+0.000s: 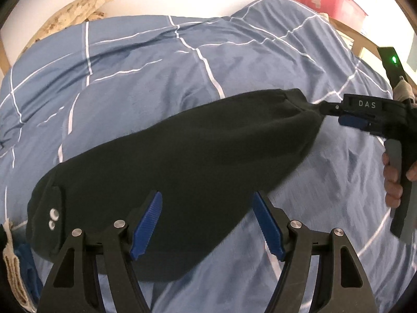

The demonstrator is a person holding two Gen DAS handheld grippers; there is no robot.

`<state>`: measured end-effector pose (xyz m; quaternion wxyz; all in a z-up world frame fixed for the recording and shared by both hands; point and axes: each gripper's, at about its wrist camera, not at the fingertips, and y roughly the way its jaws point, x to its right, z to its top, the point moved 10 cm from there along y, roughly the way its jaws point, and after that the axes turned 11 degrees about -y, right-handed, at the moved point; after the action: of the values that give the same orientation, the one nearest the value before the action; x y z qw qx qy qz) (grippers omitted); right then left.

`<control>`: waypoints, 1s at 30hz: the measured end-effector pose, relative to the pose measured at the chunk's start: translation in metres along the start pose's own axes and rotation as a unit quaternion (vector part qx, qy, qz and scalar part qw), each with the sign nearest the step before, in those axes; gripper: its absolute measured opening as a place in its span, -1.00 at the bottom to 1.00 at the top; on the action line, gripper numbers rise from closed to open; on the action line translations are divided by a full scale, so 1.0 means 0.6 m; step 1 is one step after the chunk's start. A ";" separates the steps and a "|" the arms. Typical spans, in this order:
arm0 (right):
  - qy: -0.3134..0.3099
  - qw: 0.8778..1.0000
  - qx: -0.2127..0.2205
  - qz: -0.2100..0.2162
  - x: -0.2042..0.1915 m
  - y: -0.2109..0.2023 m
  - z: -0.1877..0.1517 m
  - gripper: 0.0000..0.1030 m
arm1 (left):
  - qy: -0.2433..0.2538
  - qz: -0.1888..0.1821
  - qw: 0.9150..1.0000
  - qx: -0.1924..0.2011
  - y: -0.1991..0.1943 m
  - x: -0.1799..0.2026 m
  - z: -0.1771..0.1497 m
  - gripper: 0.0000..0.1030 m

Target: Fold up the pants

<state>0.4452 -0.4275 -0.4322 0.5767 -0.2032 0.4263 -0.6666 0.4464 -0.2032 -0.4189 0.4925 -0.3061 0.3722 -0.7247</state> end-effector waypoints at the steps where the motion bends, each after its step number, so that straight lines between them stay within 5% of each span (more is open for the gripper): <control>1: 0.010 1.000 -0.001 0.008 0.001 0.008 0.001 0.24 | -0.003 0.002 1.000 -0.001 0.008 0.000 0.007 0.38; 7: 0.054 0.997 -0.010 0.047 0.003 0.054 0.006 0.35 | -0.016 0.004 1.000 -0.016 0.047 0.001 0.019 0.36; 12: 0.048 0.994 -0.034 0.087 -0.016 0.084 -0.003 0.35 | -0.023 -0.002 0.998 -0.064 0.087 0.002 -0.021 0.33; 14: 0.045 0.995 -0.042 0.080 -0.015 0.098 -0.009 0.28 | -0.021 0.001 0.997 -0.076 0.096 -0.001 -0.037 0.33; 16: 0.036 0.996 -0.048 0.073 -0.012 0.106 -0.015 -0.13 | -0.020 -0.004 0.996 -0.087 0.104 -0.003 -0.049 0.34; 18: 0.029 0.996 -0.052 0.067 -0.010 0.111 -0.021 -0.23 | -0.022 -0.010 0.995 -0.094 0.107 -0.002 -0.052 0.34; 23: 0.020 0.997 -0.051 0.046 -0.015 0.102 -0.019 -0.37 | -0.038 -0.025 0.993 -0.107 0.099 -0.011 -0.042 0.33; 30: -0.078 0.997 -0.006 -0.014 -0.073 0.029 0.026 -0.46 | -0.121 -0.001 0.991 -0.055 -0.007 -0.105 -0.006 0.33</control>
<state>0.4787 -0.3909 -0.4279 0.5977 -0.2639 0.3807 -0.6543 0.4623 -0.1422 -0.4223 0.5154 -0.4188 0.3487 -0.6614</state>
